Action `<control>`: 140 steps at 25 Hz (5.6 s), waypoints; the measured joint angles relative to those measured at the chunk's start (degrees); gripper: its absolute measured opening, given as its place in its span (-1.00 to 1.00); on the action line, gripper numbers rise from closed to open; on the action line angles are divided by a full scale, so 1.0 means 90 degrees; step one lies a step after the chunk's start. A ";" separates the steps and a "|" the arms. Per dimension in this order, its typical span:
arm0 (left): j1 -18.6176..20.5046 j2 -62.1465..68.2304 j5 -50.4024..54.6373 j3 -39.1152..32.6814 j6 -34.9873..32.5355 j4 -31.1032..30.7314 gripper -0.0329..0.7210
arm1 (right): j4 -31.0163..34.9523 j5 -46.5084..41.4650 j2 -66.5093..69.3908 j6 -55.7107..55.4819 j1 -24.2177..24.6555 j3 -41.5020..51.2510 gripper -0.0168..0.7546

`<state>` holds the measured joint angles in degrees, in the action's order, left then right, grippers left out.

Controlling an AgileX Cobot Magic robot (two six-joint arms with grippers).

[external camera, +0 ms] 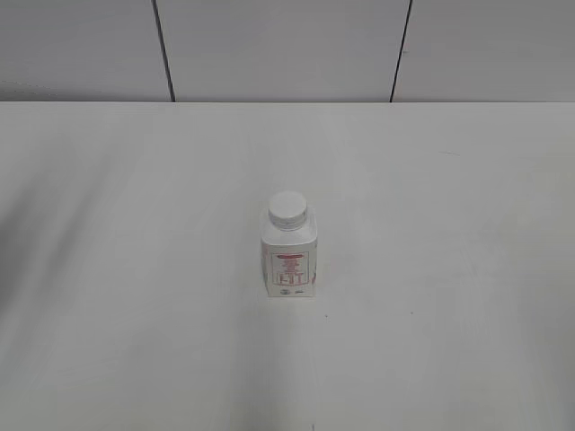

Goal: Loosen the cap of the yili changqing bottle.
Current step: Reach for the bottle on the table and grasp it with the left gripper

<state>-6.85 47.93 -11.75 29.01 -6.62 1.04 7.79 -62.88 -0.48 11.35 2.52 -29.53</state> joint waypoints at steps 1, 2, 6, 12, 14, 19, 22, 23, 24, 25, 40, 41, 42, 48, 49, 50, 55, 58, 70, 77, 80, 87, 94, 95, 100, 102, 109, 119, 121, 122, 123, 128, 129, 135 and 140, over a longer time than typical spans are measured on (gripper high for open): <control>-0.0087 0.0171 -0.0211 -0.0044 0.0000 0.0006 0.39 | 0.0000 0.0000 0.0000 0.0000 0.0000 0.0000 0.46; -0.0169 0.0294 -0.0350 -0.0089 0.0000 0.0014 0.39 | 0.0000 0.0000 0.0000 0.0000 0.0000 0.0000 0.46; -0.0421 0.0772 -0.0619 -0.0111 0.0000 0.0014 0.39 | 0.0000 0.0000 0.0000 0.0000 0.0000 0.0000 0.46; -0.0470 0.1368 -0.0892 -0.0117 0.0005 0.0052 0.38 | 0.0000 0.0000 0.0000 0.0000 0.0000 0.0000 0.46; -0.0489 0.1551 -0.0967 -0.0117 0.0005 0.0060 0.38 | 0.0000 0.0000 0.0000 0.0000 0.0000 0.0000 0.46; -0.0613 0.1970 -0.1086 -0.0129 0.0011 0.0072 0.38 | 0.0000 0.0000 0.0000 0.0000 0.0000 0.0000 0.46; -0.0698 0.2226 -0.1359 -0.0129 0.0018 0.0077 0.37 | 0.0000 0.0000 0.0000 0.0000 0.0000 0.0000 0.46; -0.0732 0.2310 -0.1459 -0.0129 0.0024 0.0077 0.37 | 0.0000 0.0000 0.0000 0.0000 0.0000 0.0000 0.46; -0.0750 0.2418 -0.1569 -0.0129 0.0049 0.0077 0.37 | 0.0000 0.0000 0.0000 0.0000 0.0000 0.0000 0.46; -0.0780 0.2520 -0.1654 -0.0129 0.0075 0.0077 0.36 | 0.0000 0.0000 0.0000 0.0000 0.0000 0.0000 0.46; -0.0836 0.3919 -0.2647 -0.0129 0.0477 -0.0626 0.36 | 0.0000 0.0000 0.0000 0.0000 0.0000 0.0000 0.46; -0.0836 0.4029 -0.2693 -0.0129 0.0482 -0.0638 0.36 | 0.0000 0.0000 0.0000 0.0000 0.0000 0.0000 0.46; -0.0836 0.4159 -0.2708 -0.0129 0.0482 -0.0643 0.36 | 0.0000 0.0000 0.0000 0.0000 0.0000 0.0000 0.46; -0.0836 0.4806 -0.2743 -0.0129 0.0496 -0.0690 0.36 | 0.0000 0.0000 0.0000 0.0000 0.0000 0.0000 0.46; -0.0836 0.4888 -0.2743 -0.0129 0.0496 -0.0690 0.36 | 0.0000 0.0000 0.0000 0.0000 0.0000 0.0000 0.46; -0.0836 0.4948 -0.2743 -0.0129 0.0497 -0.0696 0.36 | 0.0000 0.0000 0.0000 0.0000 0.0000 0.0000 0.46; -0.0832 0.5117 -0.3022 -0.0129 0.0652 -0.1304 0.31 | 0.0000 0.0000 0.0000 0.0000 0.0000 0.0000 0.46; -0.0577 0.5288 -0.3231 -0.0129 0.1433 -0.2492 0.18 | 0.0000 0.0000 0.0000 0.0000 0.0000 0.0000 0.46; 0.1276 0.7437 -0.6167 0.1090 0.3808 -0.7945 0.15 | 0.0000 0.0000 0.0000 -0.0002 0.0000 0.0000 0.46; 0.0797 0.7901 -0.6319 0.1604 0.3931 -0.9041 0.42 | 0.0000 0.0000 0.0000 -0.0002 0.0000 0.0000 0.46; 0.0614 0.7901 -0.6340 0.1624 0.3931 -0.8970 0.59 | 0.0000 0.0000 0.0000 -0.0002 0.0000 0.0000 0.46; -0.0015 0.8220 -0.6369 0.1807 0.3841 -0.8903 0.65 | 0.0000 0.0000 0.0000 -0.0002 0.0000 0.0000 0.46; -0.0474 0.8546 -0.6337 0.2287 0.3828 -0.8889 0.65 | 0.0000 0.0000 0.0000 -0.0002 0.0000 0.0000 0.46; -0.0520 0.8585 -0.6322 0.2365 0.3828 -0.8882 0.65 | 0.0000 0.0000 0.0000 -0.0002 0.0000 0.0000 0.46; -0.0731 0.8880 -0.6305 0.2764 0.3828 -0.8846 0.65 | 0.0000 0.0000 0.0000 -0.0002 0.0000 0.0000 0.46; -0.0831 0.8947 -0.6299 0.2862 0.3828 -0.8846 0.65 | 0.0000 0.0000 0.0000 -0.0002 0.0000 0.0000 0.46; -0.1063 0.9096 -0.6179 0.2955 0.3828 -0.8607 0.64 | 0.0000 0.0000 0.0000 -0.0002 0.0000 0.0000 0.46; -0.1083 0.9127 -0.6167 0.2969 0.3828 -0.8569 0.07 | 0.0000 0.0000 0.0000 -0.0002 0.0000 0.0000 0.46; -0.1083 0.9127 -0.6167 0.2969 0.3828 -0.8569 0.04 | 0.0000 0.0000 0.0000 -0.0002 0.0000 0.0000 0.46; -0.1083 0.9127 -0.6167 0.2969 0.3828 -0.8569 0.02 | 0.0000 0.0000 0.0000 -0.0002 0.0000 0.0000 0.46; -0.1083 0.9127 -0.6167 0.2969 0.3828 -0.8569 0.00 | 0.0000 0.0000 0.0000 -0.0002 0.0000 0.0000 0.46; -0.1083 0.9127 -0.6171 0.2969 0.3828 -0.8569 0.00 | 0.0000 0.0000 0.0000 -0.0002 0.0000 0.0000 0.46; -0.1083 0.9127 -0.6171 0.2969 0.3828 -0.8569 0.00 | 0.0000 0.0000 0.0000 -0.0002 0.0000 0.0000 0.46; -0.1083 0.9127 -0.6171 0.2969 0.3828 -0.8569 0.00 | 0.0013 0.0000 0.0000 -0.0002 0.0000 0.0000 0.46; -0.1083 0.9127 -0.6174 0.2969 0.3828 -0.8569 0.00 | 0.0317 0.0000 0.0065 -0.0002 0.0000 0.0000 0.46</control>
<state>-16.60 130.08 -67.31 55.73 27.84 -76.08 10.64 -62.88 0.11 11.34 2.52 -29.53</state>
